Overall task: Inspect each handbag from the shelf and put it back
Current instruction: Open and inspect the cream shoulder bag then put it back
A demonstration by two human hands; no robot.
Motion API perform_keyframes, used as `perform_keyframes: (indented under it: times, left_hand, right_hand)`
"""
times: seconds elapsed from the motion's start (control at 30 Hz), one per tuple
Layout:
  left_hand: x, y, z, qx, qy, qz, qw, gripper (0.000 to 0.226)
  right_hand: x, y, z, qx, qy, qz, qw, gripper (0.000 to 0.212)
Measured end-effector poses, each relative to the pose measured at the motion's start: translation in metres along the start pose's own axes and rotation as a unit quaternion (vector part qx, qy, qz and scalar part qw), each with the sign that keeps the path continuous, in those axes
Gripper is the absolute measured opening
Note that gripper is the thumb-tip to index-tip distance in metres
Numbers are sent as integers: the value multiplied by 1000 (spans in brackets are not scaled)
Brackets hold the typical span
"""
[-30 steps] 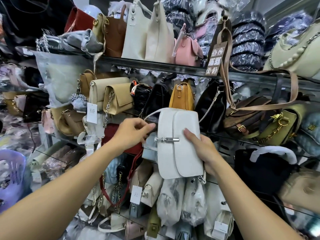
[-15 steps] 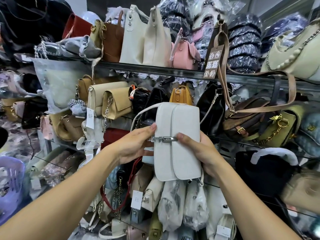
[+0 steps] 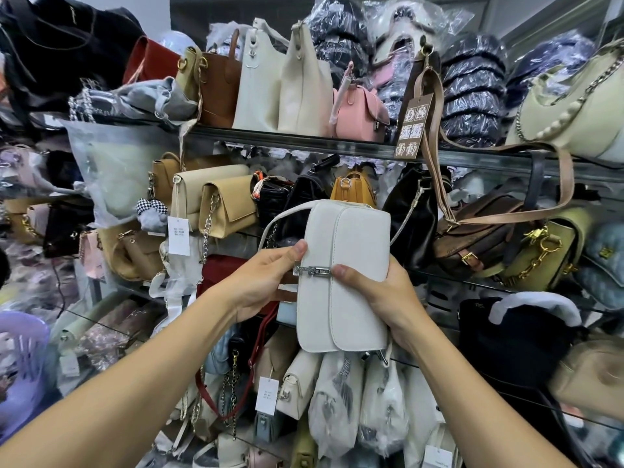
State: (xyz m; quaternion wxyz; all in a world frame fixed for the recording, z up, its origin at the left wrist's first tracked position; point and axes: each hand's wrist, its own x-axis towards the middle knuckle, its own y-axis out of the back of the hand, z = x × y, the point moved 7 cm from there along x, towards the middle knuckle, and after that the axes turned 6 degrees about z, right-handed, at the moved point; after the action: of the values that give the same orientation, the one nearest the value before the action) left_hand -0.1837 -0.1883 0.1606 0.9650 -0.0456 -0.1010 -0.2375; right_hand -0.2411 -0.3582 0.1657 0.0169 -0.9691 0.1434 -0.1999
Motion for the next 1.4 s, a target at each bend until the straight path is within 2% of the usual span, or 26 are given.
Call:
perform_keyframes:
  times: [0.13,0.23,0.37,0.5,0.67,0.83,0.93,1.1,1.27,1.33,1.4]
  left_hand:
    - [-2,-4,2,-25,5,-12,1000,46]
    - [-2,-6,4,-28,17,-49,998,49]
    - [0,-3,2,-40,24,-103,994,48]
    - [-2,-4,1,-54,19,-146,988,74]
    - [0,-1,-4,-61,8,-100,993,79]
    - [-2,-3,-3,-42,-9,-32,999,37]
    - [-3,-5,-4,-24,-16,12,1000,35]
    - [-3,-5,-7,-20,-12,73,997,13]
    - [-5,-5,-7,-4,-13,75,997,16]
    - [-6,-3,-5,20,-11,77,997,36]
    - [-6,8,1,37,-13,135,990,48]
  right_hand:
    - [3,5,-2,12,0,13,1000,54]
    - [5,8,-2,19,-14,13,1000,62]
    - [8,10,1,46,-40,12,998,59]
    - [8,10,4,71,-53,4,996,60]
    - [9,10,11,65,-50,7,997,66]
    - [9,8,13,52,-24,16,998,66]
    - [8,6,13,29,-1,27,999,65]
    - [8,5,15,-1,26,39,999,61]
    - [10,7,20,8,22,31,999,63]
    - [13,10,20,-6,13,30,999,63]
    - [17,16,21,-38,9,26,999,68]
